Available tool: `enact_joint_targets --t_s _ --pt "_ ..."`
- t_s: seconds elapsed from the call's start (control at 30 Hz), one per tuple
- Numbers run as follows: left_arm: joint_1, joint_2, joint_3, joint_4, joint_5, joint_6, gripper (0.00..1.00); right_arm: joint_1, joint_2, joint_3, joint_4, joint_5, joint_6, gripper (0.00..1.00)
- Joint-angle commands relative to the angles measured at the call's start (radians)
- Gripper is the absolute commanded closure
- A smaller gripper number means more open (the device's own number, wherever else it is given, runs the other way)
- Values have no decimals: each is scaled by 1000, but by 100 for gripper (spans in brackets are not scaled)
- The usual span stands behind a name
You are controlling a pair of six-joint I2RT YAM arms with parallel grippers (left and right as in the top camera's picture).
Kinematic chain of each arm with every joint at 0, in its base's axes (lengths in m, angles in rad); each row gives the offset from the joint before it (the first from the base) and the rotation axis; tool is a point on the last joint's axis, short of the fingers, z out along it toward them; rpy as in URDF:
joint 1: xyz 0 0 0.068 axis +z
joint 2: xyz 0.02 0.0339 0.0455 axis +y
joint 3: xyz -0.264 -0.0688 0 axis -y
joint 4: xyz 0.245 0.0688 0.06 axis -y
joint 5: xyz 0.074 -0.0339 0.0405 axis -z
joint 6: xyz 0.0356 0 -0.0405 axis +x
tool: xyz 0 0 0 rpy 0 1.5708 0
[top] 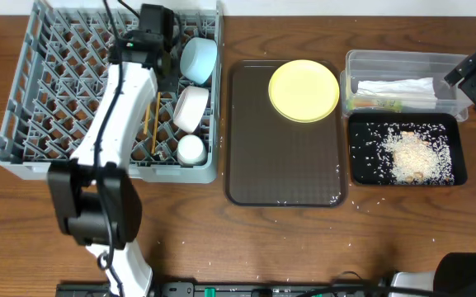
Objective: Sort waste into correct bins and load items into the dishwasher
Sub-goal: 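Carry the second chopstick to the rack and release it, then move the left gripper to the yellow plate rim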
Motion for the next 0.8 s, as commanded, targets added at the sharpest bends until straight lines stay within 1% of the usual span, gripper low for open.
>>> enact_joint_targets --t_s 0.0,0.07,0.1,0.13,0.2,0.33,0.37,0.47,0.5,0.53,0.63,0.77 --pt "1 39 -8 -11 -10 -6 86 -1 3 1 -1 0 14 1" --pt "1 44 -8 -14 -10 -14 72 -1 3 1 -1 0 14 1" --pt "1 42 -8 -14 -9 -26 71 -1 3 1 -1 0 14 1" --pt "0 35 -7 -11 -9 -36 67 -1 3 1 -1 0 14 1" --pt "0 24 -6 -4 -9 -37 65 -1 3 1 -1 0 14 1" --pt "-8 -17 33 -27 4 -87 63 -1 3 1 -1 0 14 1" --pt "-14 -33 45 -34 34 -95 62 -1 3 1 -1 0 14 1" --pt "-51 -93 59 -27 192 -135 62 -1 3 1 -1 0 14 1" --pt "-72 -111 59 -16 238 -172 62 -1 3 1 -1 0 14 1" --pt "-95 -122 59 -5 270 -195 60 -1 3 1 -1 0 14 1" --pt "-185 -126 59 56 334 -237 56 -2 3 1 -1 0 14 1" --pt "-334 -89 59 195 334 -304 52 -2 3 1 -1 0 14 1"
